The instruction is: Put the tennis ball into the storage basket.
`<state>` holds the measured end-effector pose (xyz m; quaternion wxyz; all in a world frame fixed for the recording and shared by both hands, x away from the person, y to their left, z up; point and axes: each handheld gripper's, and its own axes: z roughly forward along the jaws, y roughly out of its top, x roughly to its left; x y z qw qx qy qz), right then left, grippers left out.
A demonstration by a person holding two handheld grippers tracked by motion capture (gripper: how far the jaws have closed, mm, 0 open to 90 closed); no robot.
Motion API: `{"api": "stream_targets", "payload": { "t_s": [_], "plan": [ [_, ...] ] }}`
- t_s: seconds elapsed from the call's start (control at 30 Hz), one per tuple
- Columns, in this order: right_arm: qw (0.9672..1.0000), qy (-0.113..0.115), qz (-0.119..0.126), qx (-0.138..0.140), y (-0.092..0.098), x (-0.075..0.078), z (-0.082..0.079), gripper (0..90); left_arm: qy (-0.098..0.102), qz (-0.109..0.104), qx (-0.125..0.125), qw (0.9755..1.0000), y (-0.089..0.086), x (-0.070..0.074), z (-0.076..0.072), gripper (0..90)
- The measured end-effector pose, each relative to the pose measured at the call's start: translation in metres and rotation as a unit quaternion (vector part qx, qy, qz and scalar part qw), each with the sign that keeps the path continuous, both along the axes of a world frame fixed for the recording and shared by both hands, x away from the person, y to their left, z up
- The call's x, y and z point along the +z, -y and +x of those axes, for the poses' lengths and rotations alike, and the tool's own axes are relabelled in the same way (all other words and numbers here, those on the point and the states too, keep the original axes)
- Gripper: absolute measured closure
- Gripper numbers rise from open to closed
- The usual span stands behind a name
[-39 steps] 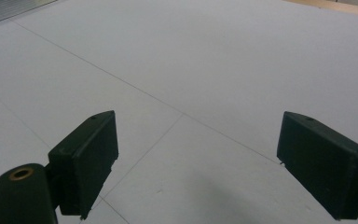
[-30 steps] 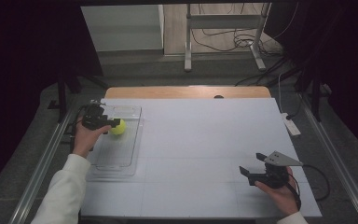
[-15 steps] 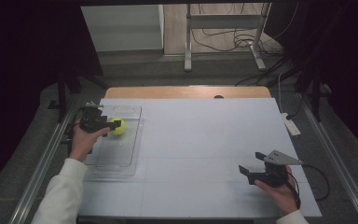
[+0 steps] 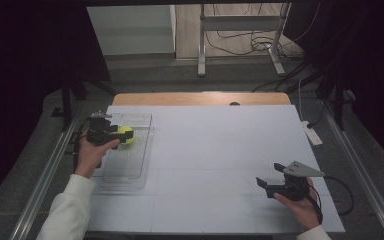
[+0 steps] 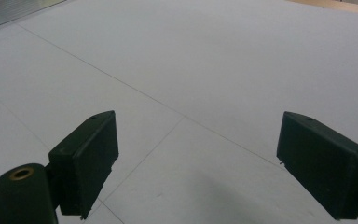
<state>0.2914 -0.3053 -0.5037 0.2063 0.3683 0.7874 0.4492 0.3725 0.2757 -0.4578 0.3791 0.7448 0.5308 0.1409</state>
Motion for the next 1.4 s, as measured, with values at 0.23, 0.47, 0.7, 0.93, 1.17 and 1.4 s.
{"api": "stream_targets", "payload": {
  "t_s": [0.23,0.47,0.7,0.93,1.17,1.4],
  "plan": [
    [1.0000,-0.001,-0.004,-0.003,-0.001,0.000,0.001,12.8,0.033,-0.010,-0.022,0.9992,0.011,0.007,-0.022,23.9],
    [1.0000,0.000,-0.003,0.000,-0.001,0.000,0.002,12.9,0.056,-0.008,-0.048,0.9972,0.022,0.011,-0.038,22.9],
    [1.0000,0.000,-0.001,-0.001,-0.001,0.001,0.001,12.8,0.075,-0.015,-0.067,0.9948,0.031,0.011,-0.061,21.2],
    [1.0000,-0.001,0.000,-0.003,-0.001,0.000,0.001,12.8,0.079,-0.015,-0.077,0.9937,0.036,0.005,-0.075,20.0],
    [1.0000,0.000,0.001,-0.003,0.000,0.001,0.001,12.8,0.087,-0.024,-0.084,0.9924,0.040,-0.004,-0.091,19.2],
    [1.0000,0.002,0.006,0.000,0.000,0.002,0.000,12.8,0.096,-0.037,-0.092,0.9904,0.046,-0.014,-0.109,18.6]
  ]
}}
